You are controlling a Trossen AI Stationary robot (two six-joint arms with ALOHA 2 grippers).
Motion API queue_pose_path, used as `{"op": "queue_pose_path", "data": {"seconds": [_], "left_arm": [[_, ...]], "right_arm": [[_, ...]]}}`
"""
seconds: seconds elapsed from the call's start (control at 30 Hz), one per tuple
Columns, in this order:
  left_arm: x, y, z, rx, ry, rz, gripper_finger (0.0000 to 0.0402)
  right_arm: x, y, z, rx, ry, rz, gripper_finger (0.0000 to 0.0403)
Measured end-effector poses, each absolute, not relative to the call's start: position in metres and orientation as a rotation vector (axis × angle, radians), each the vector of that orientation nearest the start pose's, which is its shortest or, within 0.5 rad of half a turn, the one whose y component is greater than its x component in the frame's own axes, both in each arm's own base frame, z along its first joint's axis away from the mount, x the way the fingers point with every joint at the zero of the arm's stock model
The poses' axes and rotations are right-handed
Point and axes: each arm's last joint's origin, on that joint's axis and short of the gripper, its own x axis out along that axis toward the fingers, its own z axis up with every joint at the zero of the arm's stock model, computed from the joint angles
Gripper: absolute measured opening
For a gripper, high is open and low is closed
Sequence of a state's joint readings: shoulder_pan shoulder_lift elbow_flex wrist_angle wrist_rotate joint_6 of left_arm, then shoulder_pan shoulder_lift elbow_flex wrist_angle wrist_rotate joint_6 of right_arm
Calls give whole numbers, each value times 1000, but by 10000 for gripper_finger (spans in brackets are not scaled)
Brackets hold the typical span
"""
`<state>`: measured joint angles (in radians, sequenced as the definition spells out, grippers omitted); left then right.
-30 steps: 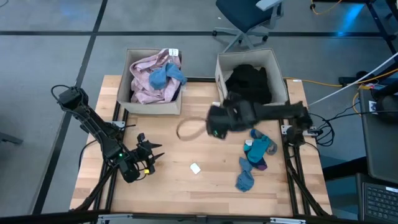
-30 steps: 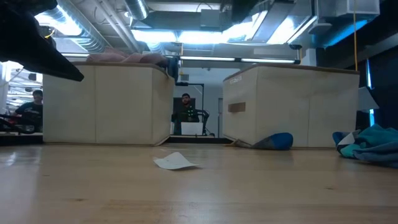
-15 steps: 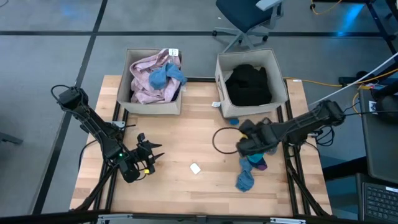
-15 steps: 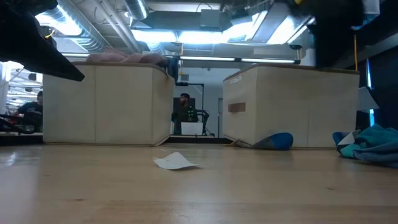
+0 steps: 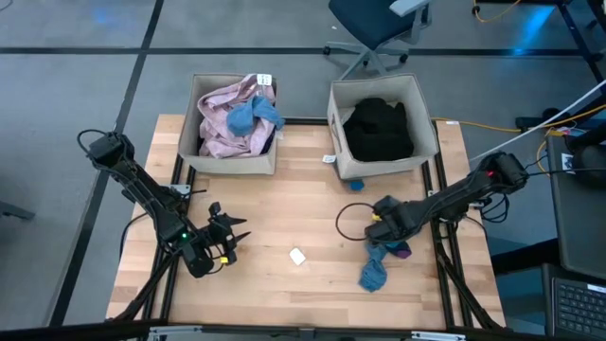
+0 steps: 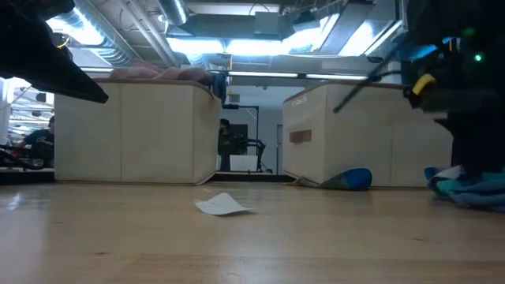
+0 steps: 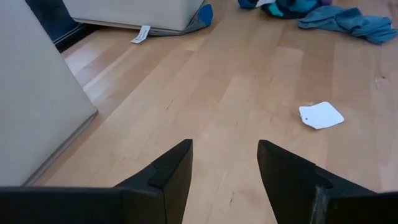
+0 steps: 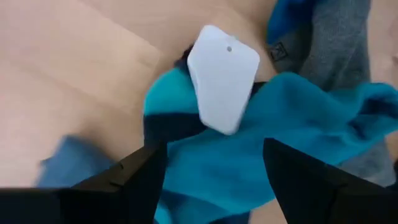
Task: Sort clothes
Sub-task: Put the blue sock into the left brown laundry organizer
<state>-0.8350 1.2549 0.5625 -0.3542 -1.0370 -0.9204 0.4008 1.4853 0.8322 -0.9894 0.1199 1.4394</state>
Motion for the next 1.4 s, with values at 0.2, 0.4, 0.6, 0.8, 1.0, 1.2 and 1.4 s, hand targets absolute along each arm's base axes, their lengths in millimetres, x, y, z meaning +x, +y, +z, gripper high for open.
{"op": "queue_pose_path", "data": {"seconds": [0.2, 0.4, 0.6, 0.8, 1.0, 1.2, 1.4], "left_arm": [[157, -136, 173, -43, 459, 428, 172], [157, -136, 173, -33, 452, 434, 172], [157, -136, 173, -34, 452, 434, 172], [157, -136, 173, -36, 451, 435, 172], [157, -136, 173, -35, 451, 435, 172], [157, -136, 173, -36, 450, 436, 172], [158, -135, 173, -53, 445, 441, 172]], "right_arm": [[202, 81, 164, 662, 1353, -925, 240], [206, 82, 164, 650, 1315, -883, 155], [211, 82, 164, 620, 1268, -842, 118], [212, 86, 167, 693, 1352, -778, 180], [223, 94, 200, 779, 1352, -654, 259], [233, 127, 234, 797, 1275, -456, 290], [227, 166, 220, 726, 1253, -368, 291]]}}
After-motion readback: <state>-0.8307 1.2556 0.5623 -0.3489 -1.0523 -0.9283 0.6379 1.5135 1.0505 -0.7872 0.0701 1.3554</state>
